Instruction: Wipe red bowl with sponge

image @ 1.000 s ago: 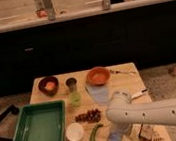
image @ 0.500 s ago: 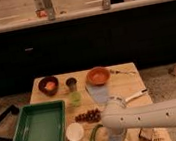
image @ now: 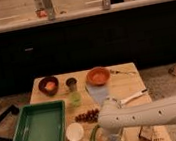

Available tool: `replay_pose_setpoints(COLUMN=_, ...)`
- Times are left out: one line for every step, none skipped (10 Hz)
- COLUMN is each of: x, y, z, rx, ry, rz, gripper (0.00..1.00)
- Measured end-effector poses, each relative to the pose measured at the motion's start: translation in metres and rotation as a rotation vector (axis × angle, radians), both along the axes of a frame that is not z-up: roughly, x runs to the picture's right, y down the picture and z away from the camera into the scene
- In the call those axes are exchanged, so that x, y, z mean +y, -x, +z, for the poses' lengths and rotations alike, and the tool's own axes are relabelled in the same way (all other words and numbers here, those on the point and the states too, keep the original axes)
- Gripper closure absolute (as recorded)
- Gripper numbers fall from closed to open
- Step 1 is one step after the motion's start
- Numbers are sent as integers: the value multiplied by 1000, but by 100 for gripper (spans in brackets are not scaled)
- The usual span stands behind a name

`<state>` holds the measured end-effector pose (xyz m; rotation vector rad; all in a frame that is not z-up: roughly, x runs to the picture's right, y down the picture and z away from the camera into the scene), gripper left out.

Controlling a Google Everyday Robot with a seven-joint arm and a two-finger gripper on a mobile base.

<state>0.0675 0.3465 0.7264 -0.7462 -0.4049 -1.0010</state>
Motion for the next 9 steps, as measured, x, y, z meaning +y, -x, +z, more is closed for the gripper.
replay_pose_setpoints(x=0, y=2, z=2, rx=-9, ry=3, rz=-5, gripper=20)
replay_pose_setpoints(x=-1, y=1, z=7, rx=-24, ry=8, rz=-7, gripper=20)
replay_pose_setpoints(x=-5, y=0, z=11, rx=-37, ry=14, rz=4, gripper=20)
replay_pose_setpoints(x=-7, y=-3, z=14, rx=-44, ry=20, rz=13, gripper=20)
replay_pose_setpoints(x=-11, y=-6, z=19, rx=-56, ry=28, rz=28, gripper=20)
replay_pose_setpoints(x=-14, y=-9, z=22, rx=-59, ry=33, rz=40, gripper=20)
replay_pose_setpoints(x=-16, y=-11, z=25, rx=-62, ry=38, rz=50, gripper=20)
replay_pose_setpoints(x=-17, y=-14, z=27, rx=-62, ry=42, rz=53, gripper=20)
replay_pose_setpoints(x=-15, y=-17, z=28, rx=-60, ry=47, rz=46, gripper=20)
